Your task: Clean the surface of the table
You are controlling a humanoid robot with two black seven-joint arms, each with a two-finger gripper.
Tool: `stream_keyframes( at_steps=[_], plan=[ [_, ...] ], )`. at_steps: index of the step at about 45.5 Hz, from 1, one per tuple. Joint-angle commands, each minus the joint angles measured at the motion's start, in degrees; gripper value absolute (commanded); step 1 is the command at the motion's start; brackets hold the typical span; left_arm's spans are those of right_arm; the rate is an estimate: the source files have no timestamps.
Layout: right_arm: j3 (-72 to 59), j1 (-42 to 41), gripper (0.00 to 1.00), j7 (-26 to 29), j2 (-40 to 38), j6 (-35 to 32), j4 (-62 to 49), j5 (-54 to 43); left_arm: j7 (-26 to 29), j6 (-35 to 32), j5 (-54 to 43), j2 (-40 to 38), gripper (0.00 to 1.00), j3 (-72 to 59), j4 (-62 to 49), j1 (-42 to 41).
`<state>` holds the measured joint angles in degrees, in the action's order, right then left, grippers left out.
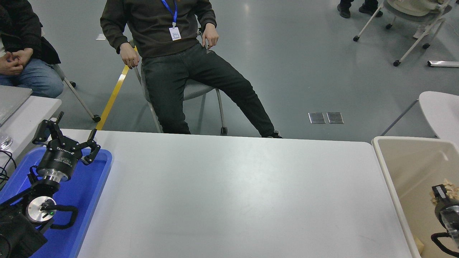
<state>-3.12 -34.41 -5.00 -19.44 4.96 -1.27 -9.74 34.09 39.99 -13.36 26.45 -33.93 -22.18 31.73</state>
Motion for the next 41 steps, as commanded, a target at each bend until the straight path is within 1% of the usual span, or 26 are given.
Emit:
stream_keyframes(
  at_steps=[1, 3, 9, 17, 26, 37, 41],
  plan=[
    [0.6, -0.6, 0.72, -0.3, -0.1, 0.1, 0.0, 0.0, 0.0, 0.0, 0.0, 0.0, 1.00, 0.0, 0.0, 0.0],
    [0.7, -0.7, 0.79, -0.3, -0.1, 0.1, -0.1, 0.0, 0.0, 0.0, 0.0, 0.0, 1.00, 0.0, 0.0, 0.0],
    [0.7, -1.3, 0.97, -0.2, -0.1, 0.0, 0.1, 0.0, 0.0, 0.0, 0.0, 0.0, 1.00, 0.0, 0.0, 0.0],
    [1.0, -3.1, 0.98, 0.0, -0.3, -0.4, 0.3, 0.0, 0.0, 0.0, 0.0, 0.0, 1.00, 0.0, 0.0, 0.0],
    [2.4, -8.7, 0.98, -0.2, -2.7, -0.6, 0.7, 0.1, 0.0, 0.0, 0.0, 0.0, 1.00, 0.0, 0.0, 0.0],
    [13.0, -16.6, 0.98, -0.5, -7.6, -0.5, 8.5, 0.1, -0.1, 0.0, 0.0, 0.0, 1.00, 0.0, -0.1, 0.0],
    [15.8, -20.1, 0.99, -0.5, -10.9, -0.3, 12.8, 0.1, 0.0, 0.0, 0.0, 0.0, 1.00, 0.0, 0.0, 0.0]
  ],
)
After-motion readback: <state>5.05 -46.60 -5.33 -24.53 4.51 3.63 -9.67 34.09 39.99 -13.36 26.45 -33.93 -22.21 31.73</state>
